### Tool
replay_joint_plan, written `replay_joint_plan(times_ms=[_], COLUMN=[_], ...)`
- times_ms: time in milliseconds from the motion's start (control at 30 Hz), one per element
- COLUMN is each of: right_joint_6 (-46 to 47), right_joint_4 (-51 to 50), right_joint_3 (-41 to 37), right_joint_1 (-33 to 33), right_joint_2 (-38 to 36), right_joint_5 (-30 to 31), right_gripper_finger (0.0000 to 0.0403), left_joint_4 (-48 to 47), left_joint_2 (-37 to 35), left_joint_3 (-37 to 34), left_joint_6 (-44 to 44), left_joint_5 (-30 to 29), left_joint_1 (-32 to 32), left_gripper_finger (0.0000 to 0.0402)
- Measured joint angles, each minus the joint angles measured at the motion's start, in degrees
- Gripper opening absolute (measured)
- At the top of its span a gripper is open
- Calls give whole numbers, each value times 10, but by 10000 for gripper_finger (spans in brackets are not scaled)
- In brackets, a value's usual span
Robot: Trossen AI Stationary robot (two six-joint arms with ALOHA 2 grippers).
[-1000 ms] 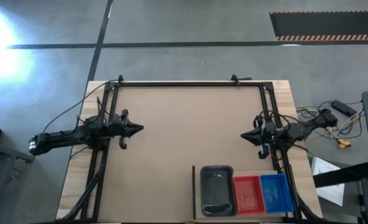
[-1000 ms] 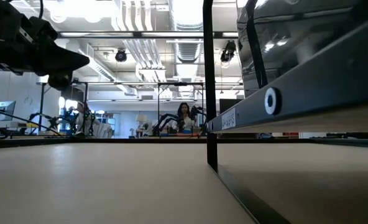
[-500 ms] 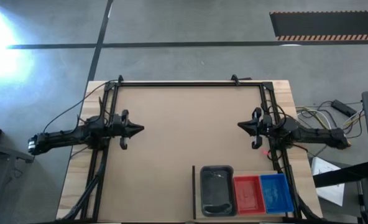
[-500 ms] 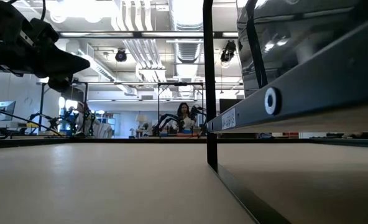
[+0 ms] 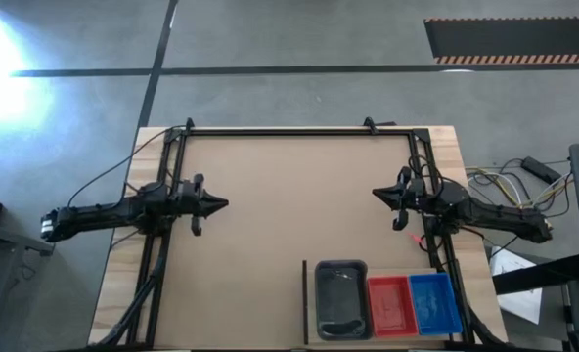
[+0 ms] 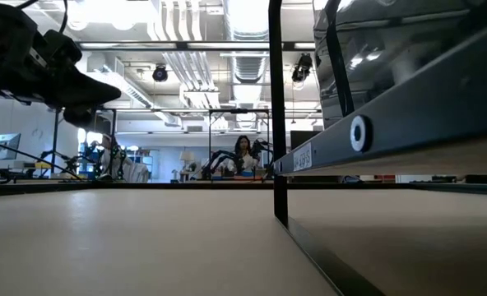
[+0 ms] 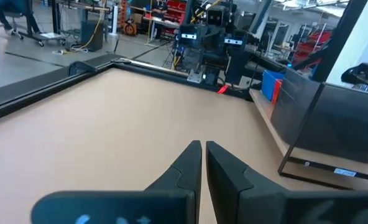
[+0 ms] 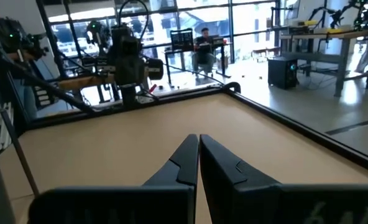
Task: Stack baskets on shelf by color
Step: Return to Home Position
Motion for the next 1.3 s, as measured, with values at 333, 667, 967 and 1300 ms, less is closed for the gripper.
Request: replay_joint_plan(times_ms=[333,667,967,1300], right_joint_6=[3,4,4,5], right_joint_4=[0,0,4,14], right_joint_3=[0,0,-1,-1], right_joint_1=[0,0,4,4], right_joint_2=[9,9,-22,-22], right_joint_5=[3,3,1,0], right_gripper_finger=[8,8,9,9], left_joint_4=[-3,-4,28,64], left_joint_2=[29,17,-75,-81], left_joint_3=[0,0,-1,-1], left_joint_6=[0,0,0,0], left_joint_5=[0,-2,-2,-2], left_joint_1=[0,-11,-15,-19], left_gripper_finger=[6,6,6,6])
